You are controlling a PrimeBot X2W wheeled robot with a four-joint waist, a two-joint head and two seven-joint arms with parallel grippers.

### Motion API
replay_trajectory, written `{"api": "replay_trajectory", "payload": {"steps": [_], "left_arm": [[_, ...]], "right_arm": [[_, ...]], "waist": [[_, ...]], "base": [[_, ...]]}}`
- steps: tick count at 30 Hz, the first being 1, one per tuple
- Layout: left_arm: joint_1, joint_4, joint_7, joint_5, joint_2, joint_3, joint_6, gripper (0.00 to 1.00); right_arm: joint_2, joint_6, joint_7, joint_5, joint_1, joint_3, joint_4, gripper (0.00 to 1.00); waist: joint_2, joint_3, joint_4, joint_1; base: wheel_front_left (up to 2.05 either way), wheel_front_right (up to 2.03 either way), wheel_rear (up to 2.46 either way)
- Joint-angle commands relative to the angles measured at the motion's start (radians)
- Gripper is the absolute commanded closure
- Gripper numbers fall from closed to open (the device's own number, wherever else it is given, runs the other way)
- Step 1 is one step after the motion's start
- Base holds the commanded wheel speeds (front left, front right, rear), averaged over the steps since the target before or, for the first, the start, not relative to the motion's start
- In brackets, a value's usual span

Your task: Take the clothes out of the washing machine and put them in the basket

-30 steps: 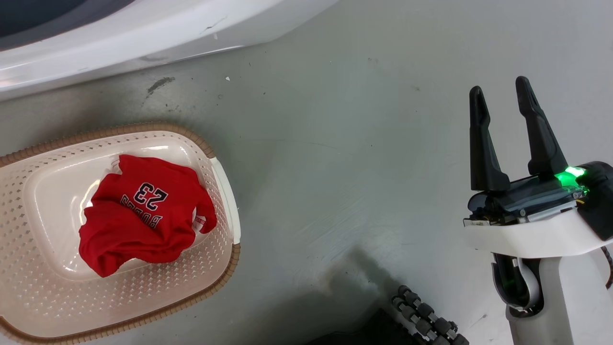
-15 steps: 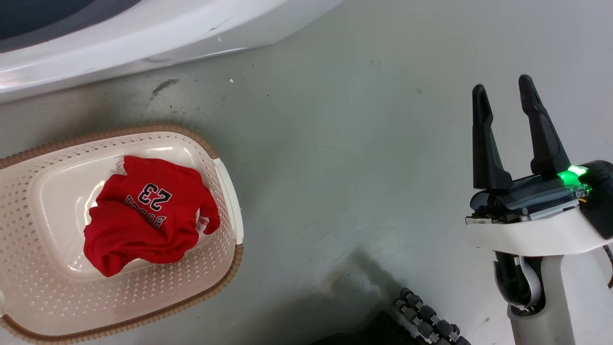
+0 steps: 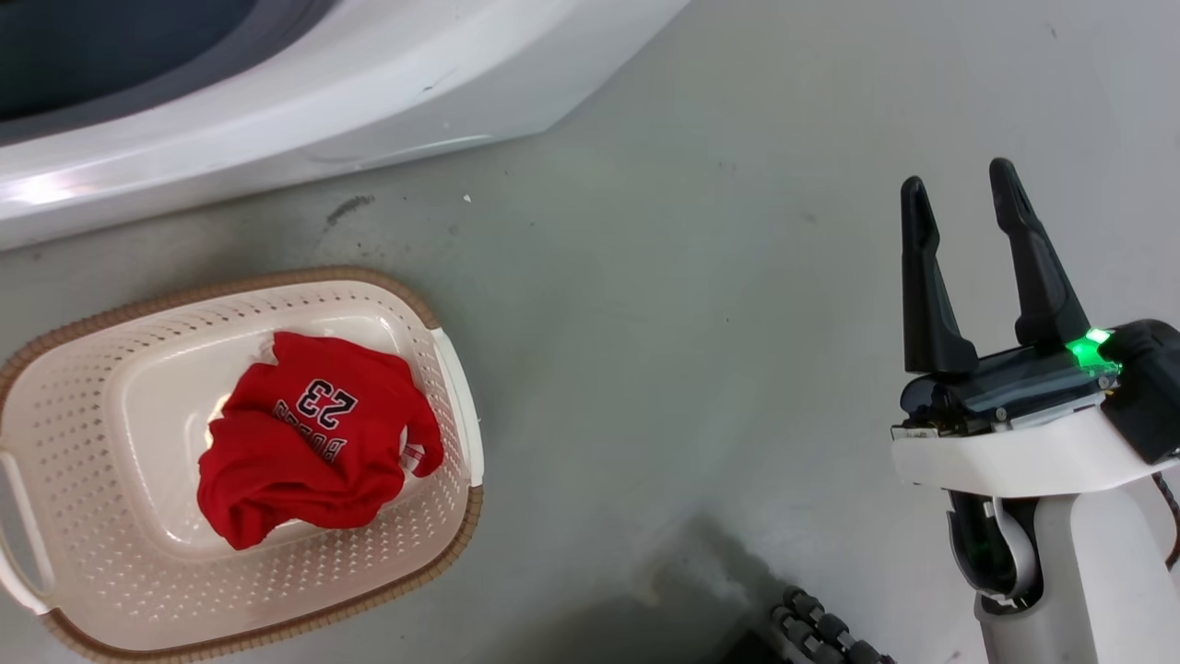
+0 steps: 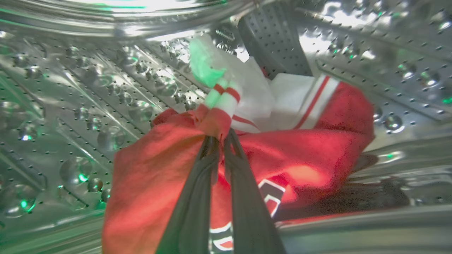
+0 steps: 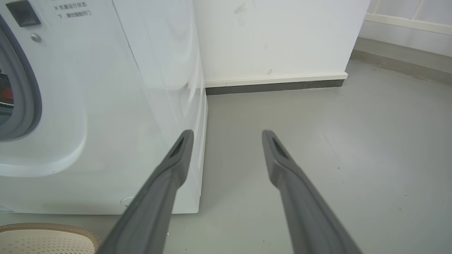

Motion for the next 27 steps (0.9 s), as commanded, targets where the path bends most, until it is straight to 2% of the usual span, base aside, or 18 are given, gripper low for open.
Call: {"api": "replay_trajectory", "payload": {"steps": [1, 16, 27], "left_arm": [[0.023, 0.001, -0.022, -0.015, -0.012, 0.003, 0.0, 1.0], [0.294, -0.012, -0.332, -0.153, -0.12, -0.091, -0.002, 1.0], [0.518, -0.038, -0.559, -0.267, -0.158, -0.136, -0.002, 1.0]], "right_arm": [[0.002, -0.001, -0.002, -0.01, 0.012, -0.005, 0.004, 0.0], [0.002, -0.001, -0.002, -0.068, 0.082, -0.022, 0.035, 0.0], [0.002, -0.001, -0.002, -0.107, 0.147, -0.03, 0.054, 0.0]], "waist": [[0.0, -0.022, 0.009, 0.0], [0.0, -0.224, 0.095, 0.0], [0.0, -0.359, 0.145, 0.0]], "base": [[0.0, 0.0, 0.0], [0.0, 0.0, 0.0], [0.0, 0.0, 0.0]]}}
